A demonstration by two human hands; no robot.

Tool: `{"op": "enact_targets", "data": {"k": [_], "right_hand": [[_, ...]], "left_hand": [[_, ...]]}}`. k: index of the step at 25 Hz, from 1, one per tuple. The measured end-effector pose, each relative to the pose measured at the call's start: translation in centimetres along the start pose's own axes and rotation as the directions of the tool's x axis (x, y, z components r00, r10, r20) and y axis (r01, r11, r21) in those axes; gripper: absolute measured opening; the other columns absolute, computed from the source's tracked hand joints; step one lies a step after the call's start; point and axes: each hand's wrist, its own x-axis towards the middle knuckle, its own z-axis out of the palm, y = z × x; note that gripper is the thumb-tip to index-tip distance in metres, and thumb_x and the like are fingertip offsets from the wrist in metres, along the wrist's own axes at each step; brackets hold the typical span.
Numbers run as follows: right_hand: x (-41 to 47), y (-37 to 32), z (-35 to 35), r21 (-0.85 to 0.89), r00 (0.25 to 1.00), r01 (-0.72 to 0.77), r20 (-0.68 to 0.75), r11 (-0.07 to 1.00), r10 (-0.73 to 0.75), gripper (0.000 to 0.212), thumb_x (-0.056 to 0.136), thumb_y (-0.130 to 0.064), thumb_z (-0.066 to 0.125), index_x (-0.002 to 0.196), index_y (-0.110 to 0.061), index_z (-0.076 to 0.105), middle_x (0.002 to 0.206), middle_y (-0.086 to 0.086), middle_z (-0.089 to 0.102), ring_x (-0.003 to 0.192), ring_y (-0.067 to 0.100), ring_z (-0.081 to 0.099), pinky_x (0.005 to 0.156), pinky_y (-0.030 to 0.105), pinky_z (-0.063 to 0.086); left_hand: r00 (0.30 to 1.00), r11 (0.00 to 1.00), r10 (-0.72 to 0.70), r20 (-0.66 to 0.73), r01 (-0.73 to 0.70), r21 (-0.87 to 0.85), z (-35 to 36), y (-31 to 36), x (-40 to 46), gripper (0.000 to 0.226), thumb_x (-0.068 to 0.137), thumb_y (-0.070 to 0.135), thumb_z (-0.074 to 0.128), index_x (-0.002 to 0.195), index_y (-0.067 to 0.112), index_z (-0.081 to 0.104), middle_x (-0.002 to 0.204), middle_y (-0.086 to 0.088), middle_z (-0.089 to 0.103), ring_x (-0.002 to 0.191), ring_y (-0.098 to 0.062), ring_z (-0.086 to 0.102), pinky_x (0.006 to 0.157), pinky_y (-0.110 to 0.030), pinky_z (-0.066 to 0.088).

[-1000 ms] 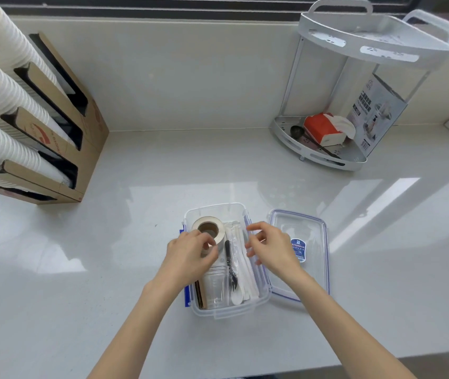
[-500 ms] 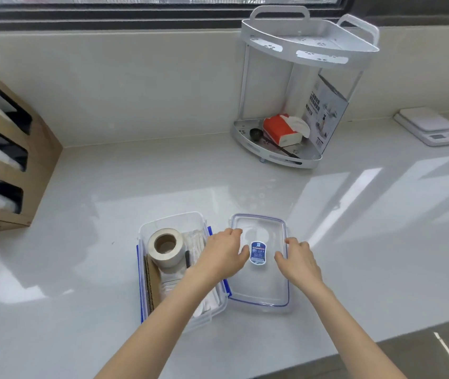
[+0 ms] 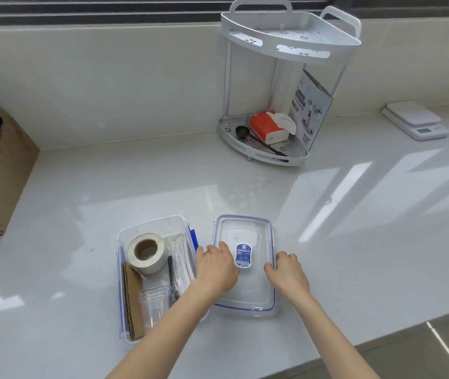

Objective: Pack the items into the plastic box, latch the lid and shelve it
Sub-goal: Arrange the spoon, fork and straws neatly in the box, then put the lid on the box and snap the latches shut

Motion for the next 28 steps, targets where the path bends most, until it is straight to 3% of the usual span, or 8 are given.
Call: {"op": "enact_targets", "data": {"k": [4,6,9,12,16,19,23,28], "right_hand": [[0.1,0.2,0.1,0.095,0.999,0.006,-0.051,0.995,-0.001,0.02,0.091,-0.022,0.043,0.094,-0.004,0.05,0.119,0.02,0.048,0.101,0.036,0.052,0.083,0.036,0.043],[0.1,0.5,-0.3,0.169,0.993,0.007,-0.117,0.986,0.013,0.023,0.091,-0.019,0.044,0.103,-0.002,0.053,0.121,0.02,0.047,0.097,0.037,0.055,0.083,0.035,0.043],[0.1,0.7,-1.4,0.294,0.976,0.023,-0.214,0.955,0.042,0.037,0.09,-0.017,0.047,0.125,-0.004,0.05,0.127,0.018,0.046,0.107,0.035,0.056,0.091,0.036,0.042],[-0.1,0.3,-2.8,0.374,0.954,0.079,-0.297,0.924,0.038,0.038,0.09,-0.016,0.048,0.126,-0.004,0.051,0.127,0.018,0.048,0.105,0.034,0.058,0.092,0.036,0.042],[-1.0,-1.4,-3.8,0.432,0.924,0.188,-0.381,0.882,-0.01,0.036,0.09,-0.015,0.05,0.123,-0.002,0.053,0.126,0.019,0.047,0.103,0.031,0.058,0.093,0.034,0.041],[-2.1,-3.2,-3.7,0.446,0.907,0.277,-0.413,0.851,-0.079,0.034,0.089,-0.015,0.052,0.121,-0.002,0.054,0.123,0.018,0.047,0.096,0.026,0.056,0.093,0.03,0.04],[-3.7,-6.0,-1.9,0.455,0.905,0.361,-0.382,0.814,-0.188,0.034,0.09,-0.017,0.052,0.121,-0.005,0.055,0.119,0.012,0.046,0.088,0.015,0.049,0.089,0.022,0.037],[-5.6,-8.8,1.5,0.441,0.91,0.406,-0.28,0.801,-0.307,0.035,0.09,-0.018,0.052,0.122,-0.004,0.054,0.108,0.003,0.041,0.089,0.014,0.047,0.085,0.016,0.034]], "left_hand": [[0.999,0.993,-0.017,0.028,0.021,-0.118,-0.5,0.2,0.1,0.04,0.09,0.024,0.035,0.121,-0.001,0.036,0.122,-0.021,0.049,0.108,-0.036,0.051,0.091,-0.039,0.035],[0.999,0.942,-0.033,0.043,0.045,-0.332,-0.7,0.6,0.1,0.038,0.091,0.024,0.035,0.119,0.0,0.038,0.121,-0.021,0.049,0.108,-0.037,0.05,0.088,-0.038,0.038],[0.999,0.811,-0.052,0.006,0.045,-0.583,-1.1,0.9,-0.2,0.043,0.09,0.02,0.037,0.127,-0.001,0.035,0.129,-0.021,0.044,0.118,-0.035,0.043,0.094,-0.037,0.037],[0.991,0.721,-0.095,-0.098,0.001,-0.693,-2.0,0.9,-0.8,0.048,0.09,0.017,0.037,0.134,0.002,0.03,0.14,-0.017,0.038,0.128,-0.031,0.036,0.104,-0.036,0.03],[0.947,0.626,-0.185,-0.262,-0.092,-0.775,-3.7,-0.1,-1.9,0.046,0.088,0.015,0.042,0.133,0.009,0.035,0.14,-0.011,0.037,0.129,-0.025,0.037,0.106,-0.033,0.029],[0.894,0.591,-0.262,-0.363,-0.149,-0.793,-4.4,-2.1,-3.0,0.044,0.086,0.012,0.046,0.13,0.009,0.041,0.134,-0.011,0.042,0.123,-0.026,0.044,0.106,-0.04,0.036],[0.837,0.525,-0.381,-0.392,-0.153,-0.837,-3.8,-5.9,-5.9,0.041,0.086,0.009,0.049,0.127,0.009,0.046,0.127,-0.01,0.046,0.106,-0.017,0.05,0.097,-0.031,0.041],[0.767,0.504,-0.522,-0.373,-0.076,-0.86,-1.5,-9.5,-9.1,0.04,0.084,0.012,0.056,0.124,0.009,0.051,0.112,-0.002,0.047,0.11,-0.028,0.051,0.097,-0.029,0.037]]}}
